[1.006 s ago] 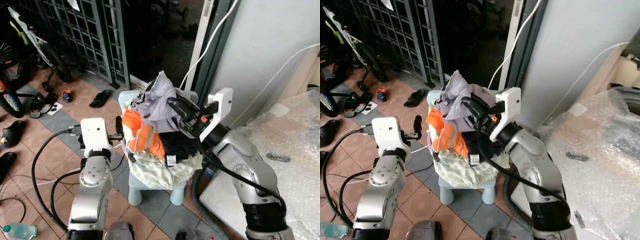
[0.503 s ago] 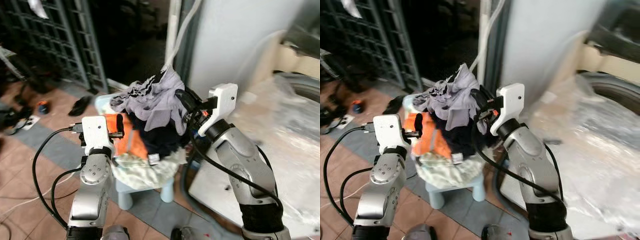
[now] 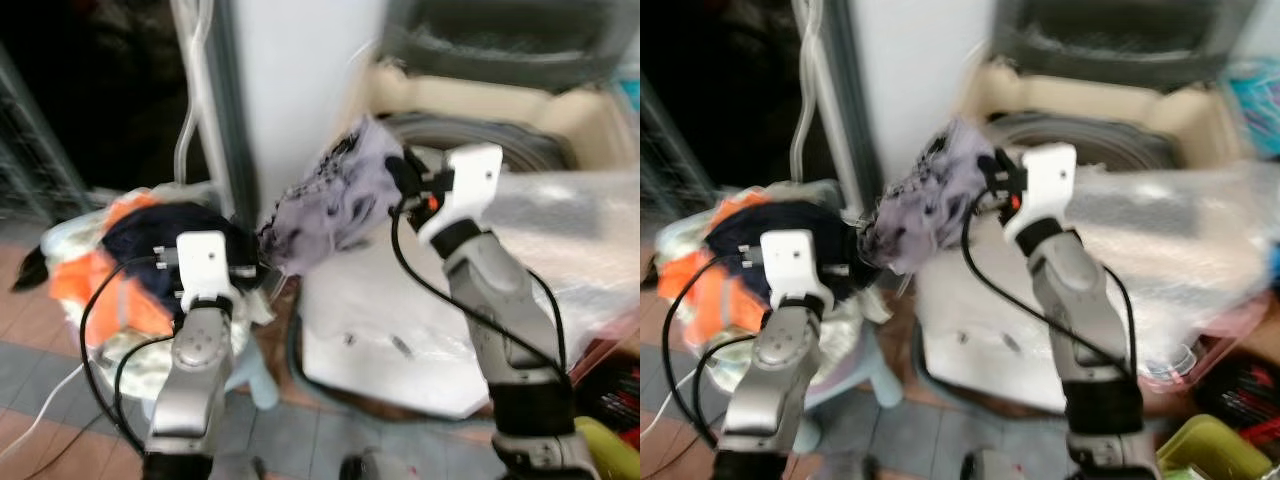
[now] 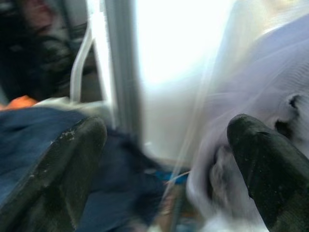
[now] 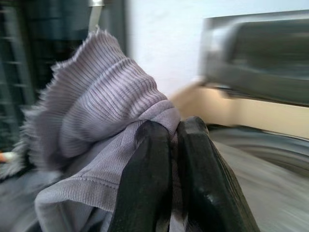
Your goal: Clothes washing
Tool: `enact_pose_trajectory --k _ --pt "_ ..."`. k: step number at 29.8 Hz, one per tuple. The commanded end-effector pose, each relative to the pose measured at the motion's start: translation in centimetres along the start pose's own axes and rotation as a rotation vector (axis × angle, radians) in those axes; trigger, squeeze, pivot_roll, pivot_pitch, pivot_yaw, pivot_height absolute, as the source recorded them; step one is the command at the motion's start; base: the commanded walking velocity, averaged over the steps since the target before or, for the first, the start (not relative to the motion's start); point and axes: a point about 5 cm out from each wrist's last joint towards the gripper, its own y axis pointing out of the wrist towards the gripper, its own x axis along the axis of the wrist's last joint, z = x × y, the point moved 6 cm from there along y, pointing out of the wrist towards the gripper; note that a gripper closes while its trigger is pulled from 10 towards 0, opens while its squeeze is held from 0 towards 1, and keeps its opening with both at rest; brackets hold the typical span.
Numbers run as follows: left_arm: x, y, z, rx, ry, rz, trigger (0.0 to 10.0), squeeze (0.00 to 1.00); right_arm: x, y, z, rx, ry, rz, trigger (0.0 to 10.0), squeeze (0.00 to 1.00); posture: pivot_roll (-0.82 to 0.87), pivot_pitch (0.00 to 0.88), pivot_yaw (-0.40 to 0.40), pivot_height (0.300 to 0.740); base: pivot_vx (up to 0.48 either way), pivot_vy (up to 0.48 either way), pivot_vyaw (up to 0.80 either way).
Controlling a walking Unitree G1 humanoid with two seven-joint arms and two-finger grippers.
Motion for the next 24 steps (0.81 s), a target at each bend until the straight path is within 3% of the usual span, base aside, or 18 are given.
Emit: enact_pose_trajectory --k 1,6,15,19,24 --pt "0.1 0.1 0.5 0.017 0.002 -0.004 10.0 0.00 1.5 0.4 0.1 -0.010 -0.015 -0.061 10.0 0.00 -0.03 0.000 0.026 0.740 0.000 -0.319 -0.80" --pt "0.3 0.1 0.7 0.025 -0.008 -0.008 10.0 0.00 1.2 0.6 0.0 -0.020 -0.031 -0.050 10.0 0.00 -0.02 0.000 0.034 0.740 0.000 -0.188 -0.80" --pt "1.4 -0.1 2.0 0.055 0.001 -0.048 10.0 0.00 1.0 0.8 0.9 0.053 -0.083 -0.033 10.0 0.00 -0.02 0.000 0.033 0.740 0.000 0.000 0.00" --pt "0.9 -0.4 2.4 0.068 -0.011 -0.040 10.0 0.00 1.6 1.3 1.4 0.101 -0.107 -0.058 10.0 0.00 -0.02 0.000 0.032 0.740 0.000 0.000 0.53" --pt "0.9 -0.5 2.3 0.064 -0.014 -0.036 10.0 0.00 2.3 2.0 1.9 0.160 -0.154 -0.080 10.0 0.00 -0.02 0.000 0.033 0.740 0.317 0.000 0.54"
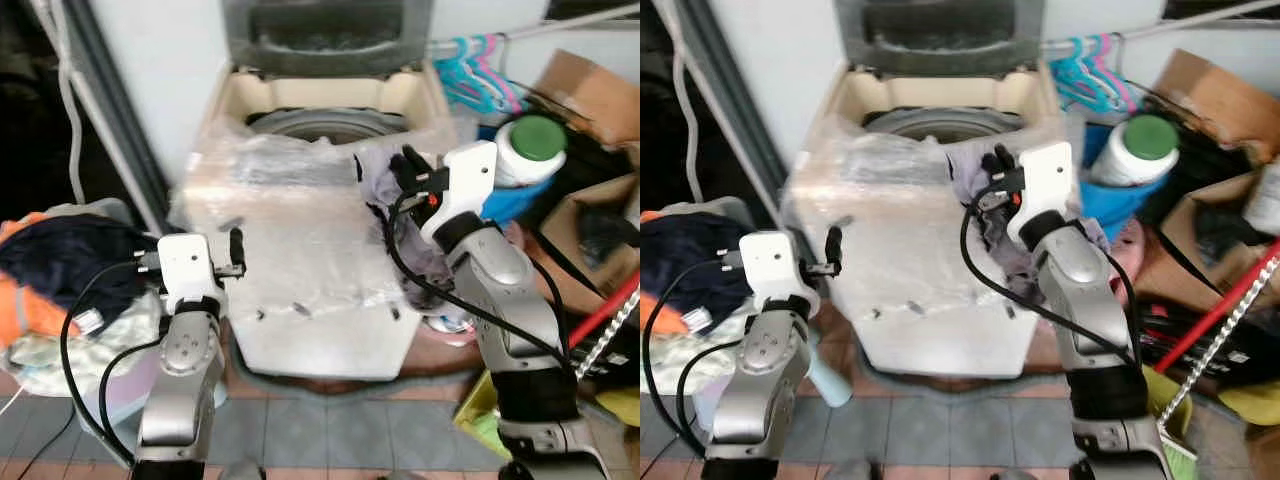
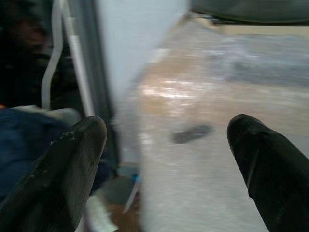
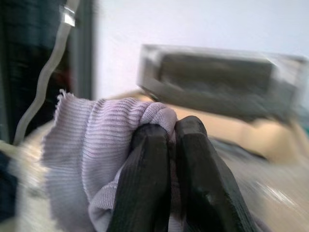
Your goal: Clothes washing
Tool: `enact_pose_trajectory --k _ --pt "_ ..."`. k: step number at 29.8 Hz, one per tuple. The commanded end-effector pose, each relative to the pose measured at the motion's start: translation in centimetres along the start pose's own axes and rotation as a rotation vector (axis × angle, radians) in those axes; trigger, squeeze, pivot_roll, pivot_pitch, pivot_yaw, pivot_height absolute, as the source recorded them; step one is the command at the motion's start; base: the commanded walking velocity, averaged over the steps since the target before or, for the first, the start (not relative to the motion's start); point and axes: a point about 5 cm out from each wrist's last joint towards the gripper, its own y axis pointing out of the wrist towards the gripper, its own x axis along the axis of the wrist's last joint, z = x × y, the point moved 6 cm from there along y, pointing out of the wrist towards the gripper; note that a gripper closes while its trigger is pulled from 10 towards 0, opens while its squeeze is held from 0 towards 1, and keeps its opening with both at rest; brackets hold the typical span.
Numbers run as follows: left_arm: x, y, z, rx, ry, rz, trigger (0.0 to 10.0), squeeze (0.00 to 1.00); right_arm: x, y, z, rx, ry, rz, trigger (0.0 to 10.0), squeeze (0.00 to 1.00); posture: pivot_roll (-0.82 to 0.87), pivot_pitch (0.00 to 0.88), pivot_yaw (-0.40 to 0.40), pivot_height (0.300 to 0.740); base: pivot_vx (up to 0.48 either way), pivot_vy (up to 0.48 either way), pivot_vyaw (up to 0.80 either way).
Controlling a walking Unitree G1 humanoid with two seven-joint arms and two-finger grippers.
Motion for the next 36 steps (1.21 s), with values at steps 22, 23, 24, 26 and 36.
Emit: enact_pose_trajectory --k 22,23,24,26,36 --pt "0.4 0.2 -0.4 -0.020 -0.004 -0.017 10.0 0.00 6.4 5.9 -5.2 -0.060 -0.170 -0.117 10.0 0.00 -0.01 0.000 0.029 0.740 0.400 0.000 0.16" --pt "0.3 0.2 -0.4 -0.019 -0.007 -0.015 10.0 0.00 6.9 6.3 -5.4 -0.062 -0.187 -0.119 10.0 0.00 -0.01 0.000 0.029 0.740 0.405 0.000 0.00" --pt "0.3 0.2 -0.5 -0.019 -0.009 -0.014 10.0 0.00 7.3 6.7 -5.5 -0.057 -0.202 -0.123 10.0 0.00 -0.01 0.000 0.029 0.740 0.401 0.000 0.00" --pt "0.2 0.2 -0.6 -0.021 -0.012 -0.012 10.0 0.00 9.1 7.8 -5.5 -0.035 -0.280 -0.149 10.0 0.00 -0.01 0.000 0.027 0.740 0.384 0.000 0.00" --pt "0.3 0.3 -1.0 -0.019 -0.024 -0.012 10.0 0.00 20.6 8.2 -9.7 -0.270 -0.418 -0.419 10.0 0.00 -0.01 0.000 0.006 0.740 0.097 0.000 0.00"
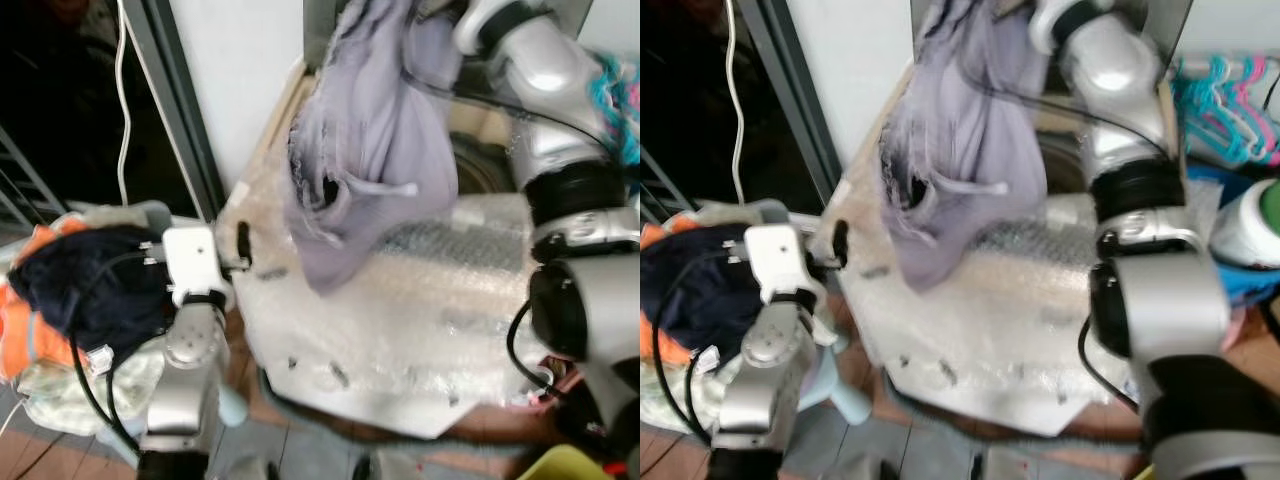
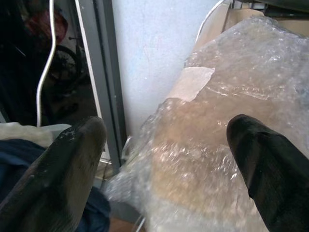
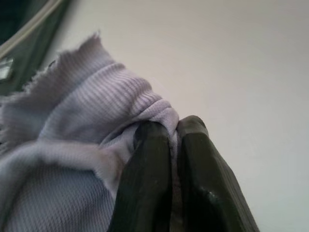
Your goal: Clothes washing
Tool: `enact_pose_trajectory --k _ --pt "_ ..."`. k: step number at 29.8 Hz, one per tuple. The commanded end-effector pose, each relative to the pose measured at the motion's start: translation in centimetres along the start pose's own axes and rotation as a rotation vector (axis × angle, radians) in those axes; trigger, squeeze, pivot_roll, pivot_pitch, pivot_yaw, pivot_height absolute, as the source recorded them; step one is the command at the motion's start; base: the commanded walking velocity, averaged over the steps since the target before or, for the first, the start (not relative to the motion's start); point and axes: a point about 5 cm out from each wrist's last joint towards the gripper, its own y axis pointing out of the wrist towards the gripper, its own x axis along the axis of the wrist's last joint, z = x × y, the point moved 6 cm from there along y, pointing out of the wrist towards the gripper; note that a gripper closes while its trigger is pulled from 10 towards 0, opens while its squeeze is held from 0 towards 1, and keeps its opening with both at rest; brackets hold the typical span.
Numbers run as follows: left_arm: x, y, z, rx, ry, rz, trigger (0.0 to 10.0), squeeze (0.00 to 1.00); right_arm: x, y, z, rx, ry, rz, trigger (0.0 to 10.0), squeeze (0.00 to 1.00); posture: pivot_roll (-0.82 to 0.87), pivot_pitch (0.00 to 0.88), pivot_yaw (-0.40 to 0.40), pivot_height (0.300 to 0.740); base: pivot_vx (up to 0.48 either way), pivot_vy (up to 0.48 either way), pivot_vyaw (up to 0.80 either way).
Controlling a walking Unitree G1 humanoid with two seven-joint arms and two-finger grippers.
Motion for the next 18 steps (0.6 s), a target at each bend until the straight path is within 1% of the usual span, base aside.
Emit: enact_pose_trajectory --k 1,3,4,5,6,7,8,10,11,12,13,17,18 --pt "-0.2 -0.1 0.7 0.038 -0.007 0.006 10.0 0.00 2.0 0.6 -0.9 -0.068 -0.010 -0.071 10.0 0.00 -0.01 0.000 0.002 0.740 0.000 0.000 0.00" --pt "-0.2 -0.2 0.7 0.046 -0.013 0.008 10.0 0.00 -0.1 -0.1 -0.2 -0.054 -0.030 -0.016 10.0 0.00 0.00 0.000 0.001 0.740 0.000 0.000 0.00" --pt "-0.2 -0.2 0.7 0.049 -0.014 0.009 10.0 0.00 -2.0 -0.9 0.8 -0.025 -0.039 0.029 10.0 0.00 0.00 0.000 0.001 0.740 0.000 0.000 0.00" --pt "-0.2 -0.2 0.7 0.049 -0.014 0.009 10.0 0.00 -2.0 -0.9 0.8 -0.025 -0.039 0.029 10.0 0.00 0.00 0.000 0.001 0.740 0.000 0.000 0.00" --pt "-0.3 -0.2 0.8 0.049 -0.014 0.011 10.0 0.00 -4.3 -2.0 1.9 0.002 -0.022 0.088 10.0 0.00 0.00 0.000 0.004 0.740 0.000 0.000 0.00" --pt "-0.3 -0.2 0.8 0.049 -0.014 0.011 10.0 0.00 -4.3 -2.0 1.9 0.002 -0.022 0.088 10.0 0.00 0.00 0.000 0.004 0.740 0.000 0.000 0.00" --pt "-0.3 -0.2 0.8 0.047 -0.013 0.014 10.0 0.00 -6.7 -3.6 3.1 0.035 0.001 0.156 10.0 0.00 0.00 0.000 0.008 0.740 0.000 0.000 0.00" --pt "-0.3 -0.2 0.8 0.047 -0.013 0.014 10.0 0.00 -6.7 -3.6 3.1 0.035 0.001 0.156 10.0 0.00 0.00 0.000 0.008 0.740 0.000 0.000 0.00" --pt "-0.4 -0.2 0.6 0.037 -0.009 0.019 10.0 0.00 -10.7 -7.2 5.2 0.080 0.090 0.269 10.0 0.00 -0.02 0.000 0.018 0.740 0.000 0.000 0.00" --pt "-0.5 -0.2 0.5 0.032 -0.008 0.022 10.0 0.00 -11.7 -8.7 5.6 0.087 0.133 0.304 10.0 0.00 -0.02 0.000 0.018 0.740 0.000 0.000 0.00" --pt "-0.5 -0.1 0.4 0.028 -0.007 0.024 10.0 0.00 -12.4 -9.7 5.7 0.081 0.157 0.323 10.0 0.99 -0.02 0.000 0.019 0.740 0.000 0.000 0.00" --pt "-0.6 0.0 0.3 0.027 -0.004 0.028 10.0 0.00 -13.8 -12.4 5.6 0.058 0.176 0.376 10.0 1.00 -0.02 0.000 0.021 0.740 0.000 0.000 0.00" --pt "-0.7 0.0 0.3 0.029 -0.003 0.032 10.0 0.00 -14.4 -14.4 5.7 0.056 0.168 0.400 10.0 1.00 -0.03 0.000 0.022 0.740 0.000 0.000 0.00"
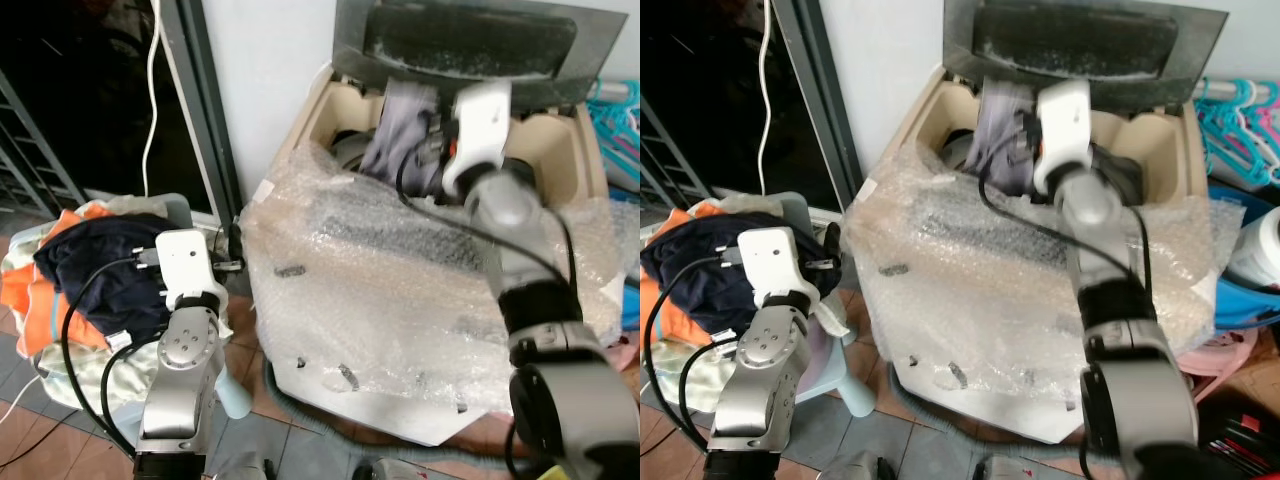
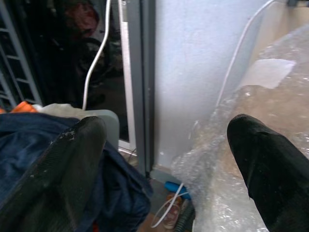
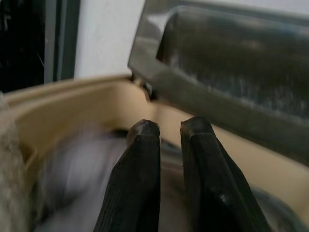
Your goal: Clothes washing
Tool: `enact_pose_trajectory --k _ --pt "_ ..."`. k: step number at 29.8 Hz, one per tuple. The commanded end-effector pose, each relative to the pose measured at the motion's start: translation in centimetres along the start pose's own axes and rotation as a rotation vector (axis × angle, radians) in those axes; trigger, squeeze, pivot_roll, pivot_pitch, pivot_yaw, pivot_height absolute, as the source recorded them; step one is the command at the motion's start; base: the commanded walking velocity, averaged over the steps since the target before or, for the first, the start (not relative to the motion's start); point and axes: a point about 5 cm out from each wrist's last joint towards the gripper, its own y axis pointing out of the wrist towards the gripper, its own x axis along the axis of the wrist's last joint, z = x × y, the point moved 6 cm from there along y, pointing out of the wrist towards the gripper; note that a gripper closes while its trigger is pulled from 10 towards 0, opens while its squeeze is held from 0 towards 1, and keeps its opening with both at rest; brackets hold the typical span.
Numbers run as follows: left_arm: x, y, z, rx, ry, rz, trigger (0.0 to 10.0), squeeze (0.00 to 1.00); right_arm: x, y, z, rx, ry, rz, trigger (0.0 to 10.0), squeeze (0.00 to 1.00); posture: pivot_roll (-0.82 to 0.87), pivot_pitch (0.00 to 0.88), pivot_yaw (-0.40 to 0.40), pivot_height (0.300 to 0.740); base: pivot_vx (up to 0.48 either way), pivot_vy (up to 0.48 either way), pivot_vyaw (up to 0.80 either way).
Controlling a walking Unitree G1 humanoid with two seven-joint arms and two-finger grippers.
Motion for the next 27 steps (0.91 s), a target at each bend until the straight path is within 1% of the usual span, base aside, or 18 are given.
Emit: enact_pose_trajectory --k 1,2,3,4,5,6,7,9,11,15,18,20,27 --pt "-0.1 0.1 -0.3 -0.003 -0.002 0.010 10.0 0.00 2.0 -0.6 -0.8 -0.025 -0.015 -0.074 10.0 1.00 -0.03 0.000 0.022 0.740 0.000 0.000 0.00" --pt "-0.2 0.1 -0.3 -0.003 -0.001 0.012 10.0 0.00 1.0 -1.9 -0.6 -0.034 -0.001 -0.048 10.0 1.00 -0.03 0.000 0.023 0.740 0.000 0.000 0.00" --pt "-0.2 0.2 -0.3 -0.003 -0.001 0.012 10.0 0.00 0.7 -2.5 -0.5 -0.042 0.007 -0.047 10.0 1.00 -0.03 0.000 0.024 0.740 0.000 0.000 0.00" --pt "-0.2 0.2 -0.3 -0.006 0.000 0.011 10.0 0.00 0.9 -3.7 0.1 -0.043 0.021 -0.060 10.0 1.00 -0.03 0.000 0.026 0.740 0.000 0.000 0.00" --pt "-0.2 0.2 -0.3 -0.006 0.000 0.011 10.0 0.00 0.9 -3.7 0.1 -0.043 0.021 -0.060 10.0 1.00 -0.03 0.000 0.026 0.740 0.000 0.000 0.00" --pt "-0.2 0.3 -0.3 -0.009 0.002 0.011 10.0 0.00 1.0 -4.3 0.5 -0.045 0.032 -0.064 10.0 1.00 -0.03 0.000 0.030 0.740 0.000 0.000 0.00" --pt "-0.2 0.3 -0.3 -0.011 0.003 0.012 10.0 0.00 1.0 -4.5 0.7 -0.048 0.043 -0.066 10.0 1.00 -0.03 0.000 0.030 0.740 0.000 0.000 0.00" --pt "-0.1 0.3 -0.5 -0.023 0.006 0.011 10.0 0.00 0.9 -5.0 2.0 -0.033 0.057 -0.073 10.0 1.00 -0.04 0.000 0.036 0.740 0.000 0.000 0.00" --pt "-0.1 0.4 -0.5 -0.025 0.007 0.011 10.0 0.00 0.8 -5.1 2.2 -0.031 0.058 -0.074 10.0 1.00 -0.04 0.000 0.036 0.740 0.000 0.000 0.00" --pt "-0.1 0.4 -0.7 -0.032 0.011 0.009 10.0 0.00 0.8 -5.7 3.2 -0.032 0.088 -0.058 10.0 1.00 -0.04 0.000 0.038 0.740 0.000 0.000 0.00" --pt "-0.1 0.4 -0.7 -0.033 0.012 0.010 10.0 0.00 0.9 -6.0 3.5 -0.033 0.092 -0.055 10.0 1.00 -0.03 0.000 0.037 0.740 0.000 0.000 0.00" --pt "-0.1 0.4 -0.7 -0.033 0.012 0.010 10.0 0.00 1.0 -6.5 3.8 -0.028 0.088 -0.047 10.0 1.00 -0.04 0.000 0.034 0.740 0.000 0.000 0.00" --pt "-0.3 0.3 -0.8 -0.034 0.009 0.017 10.0 0.00 0.4 -7.5 3.8 -0.053 0.117 -0.009 10.0 1.00 -0.04 0.000 0.032 0.740 0.000 0.000 0.00"
